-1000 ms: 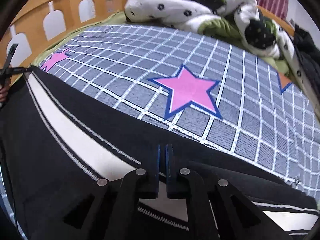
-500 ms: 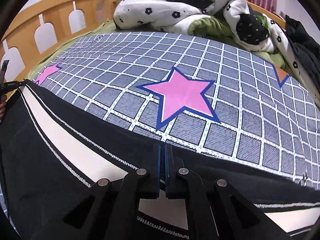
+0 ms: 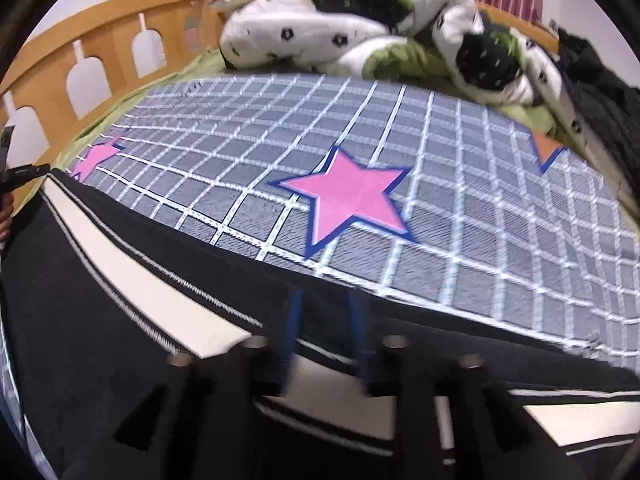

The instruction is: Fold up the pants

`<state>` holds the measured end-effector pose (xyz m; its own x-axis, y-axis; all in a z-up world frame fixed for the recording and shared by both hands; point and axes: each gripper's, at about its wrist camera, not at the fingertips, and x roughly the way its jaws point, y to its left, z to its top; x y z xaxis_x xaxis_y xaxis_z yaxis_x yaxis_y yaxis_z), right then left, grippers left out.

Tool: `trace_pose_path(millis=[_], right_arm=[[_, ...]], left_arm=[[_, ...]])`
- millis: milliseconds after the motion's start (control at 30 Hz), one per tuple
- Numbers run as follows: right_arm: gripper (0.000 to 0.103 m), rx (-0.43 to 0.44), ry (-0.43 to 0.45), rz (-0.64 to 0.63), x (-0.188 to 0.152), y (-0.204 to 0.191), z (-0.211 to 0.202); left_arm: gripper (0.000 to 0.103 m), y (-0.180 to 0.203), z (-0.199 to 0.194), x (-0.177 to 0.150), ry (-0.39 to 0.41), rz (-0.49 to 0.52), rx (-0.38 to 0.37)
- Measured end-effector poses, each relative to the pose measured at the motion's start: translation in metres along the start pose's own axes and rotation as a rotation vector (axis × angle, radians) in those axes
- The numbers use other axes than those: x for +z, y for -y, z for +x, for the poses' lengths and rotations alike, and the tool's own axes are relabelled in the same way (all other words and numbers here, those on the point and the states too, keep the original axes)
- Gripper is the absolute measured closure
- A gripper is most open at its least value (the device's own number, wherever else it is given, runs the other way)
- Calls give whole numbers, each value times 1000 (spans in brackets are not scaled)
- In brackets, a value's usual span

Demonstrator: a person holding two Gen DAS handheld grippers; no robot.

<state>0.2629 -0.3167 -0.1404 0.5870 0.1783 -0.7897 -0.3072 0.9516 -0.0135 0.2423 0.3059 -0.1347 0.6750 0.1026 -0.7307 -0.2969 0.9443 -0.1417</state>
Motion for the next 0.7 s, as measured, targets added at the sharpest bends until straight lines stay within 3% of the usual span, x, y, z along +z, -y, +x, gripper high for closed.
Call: trace_pose_path(millis=[33, 133, 200, 300, 333, 367, 400, 467, 533, 633, 700], right_arm=[[48, -10, 11, -8, -3, 7, -8], [47, -40, -7, -7, -10, 29, -15], [47, -61, -34, 1, -10, 39, -10], [46, -51, -51, 9, -12, 48, 2], [51, -54, -64, -9, -11, 46, 7], [61, -45, -74, -38, -11, 42, 9], [92, -20, -86, -57, -10, 39, 10], [97, -47, -96, -128, -10, 26, 9], [99, -67, -57, -143, -7, 22, -3], [99, -35, 46, -40, 3, 36, -23], [99, -43, 37, -23, 4, 39, -11]], left_arm=[[55, -1, -3, -1, 3, -1, -17], [47, -1, -6, -4, -16, -3, -100], [41, 4, 1, -4, -45, 20, -91], [42, 10, 20, -7, -109, 59, -26], [46, 11, 26, -10, -128, 63, -19], [74, 11, 27, -12, -121, 67, -29], [80, 12, 25, -13, -108, 78, -6], [94, 11, 11, -14, -34, 84, -27], [94, 5, -1, -9, 6, 52, -61], [94, 8, 7, -4, -7, 61, -35], [93, 13, 23, -8, -42, 83, 10]])
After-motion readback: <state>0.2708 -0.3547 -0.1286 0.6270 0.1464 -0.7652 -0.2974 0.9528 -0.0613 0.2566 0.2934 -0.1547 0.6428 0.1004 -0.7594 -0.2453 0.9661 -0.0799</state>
